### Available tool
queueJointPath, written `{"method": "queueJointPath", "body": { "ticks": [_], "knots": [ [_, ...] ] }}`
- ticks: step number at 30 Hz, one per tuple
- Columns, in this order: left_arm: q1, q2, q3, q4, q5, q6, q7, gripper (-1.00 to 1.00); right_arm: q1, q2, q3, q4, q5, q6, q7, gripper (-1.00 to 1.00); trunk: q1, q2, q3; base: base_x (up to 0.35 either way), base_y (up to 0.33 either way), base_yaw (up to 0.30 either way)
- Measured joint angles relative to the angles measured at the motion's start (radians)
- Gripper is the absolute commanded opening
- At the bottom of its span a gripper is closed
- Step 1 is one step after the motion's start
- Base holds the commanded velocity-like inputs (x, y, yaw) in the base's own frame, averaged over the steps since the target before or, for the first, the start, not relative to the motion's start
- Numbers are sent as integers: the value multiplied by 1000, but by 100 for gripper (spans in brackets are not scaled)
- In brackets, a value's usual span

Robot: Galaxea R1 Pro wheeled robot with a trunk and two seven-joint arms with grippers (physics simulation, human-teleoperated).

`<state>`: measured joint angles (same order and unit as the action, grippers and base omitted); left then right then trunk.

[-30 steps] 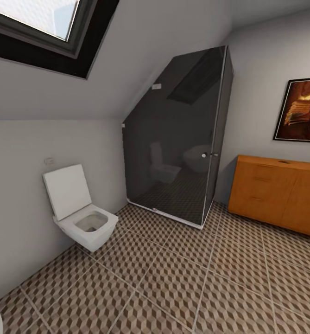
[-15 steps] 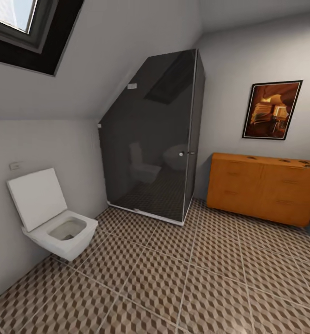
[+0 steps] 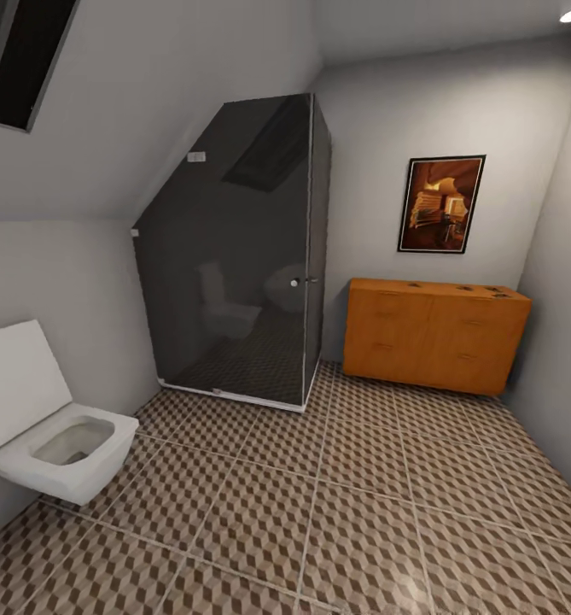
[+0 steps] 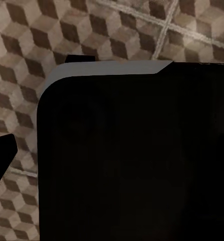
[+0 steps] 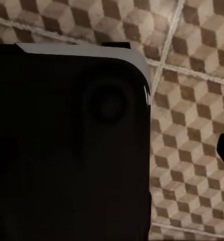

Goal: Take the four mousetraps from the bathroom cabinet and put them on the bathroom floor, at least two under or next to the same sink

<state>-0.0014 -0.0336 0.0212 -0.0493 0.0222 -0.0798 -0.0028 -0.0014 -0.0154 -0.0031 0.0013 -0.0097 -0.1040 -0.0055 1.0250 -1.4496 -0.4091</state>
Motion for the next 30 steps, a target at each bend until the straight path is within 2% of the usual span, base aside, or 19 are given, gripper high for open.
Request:
{"method": "queueJointPath", "body": {
  "ticks": [30],
  "knots": [
    [0,-1,0,-1,0,0,1,100,0,0,0,0,0,0,0,100,0,0,0,0,0,-298]
  ]
}}
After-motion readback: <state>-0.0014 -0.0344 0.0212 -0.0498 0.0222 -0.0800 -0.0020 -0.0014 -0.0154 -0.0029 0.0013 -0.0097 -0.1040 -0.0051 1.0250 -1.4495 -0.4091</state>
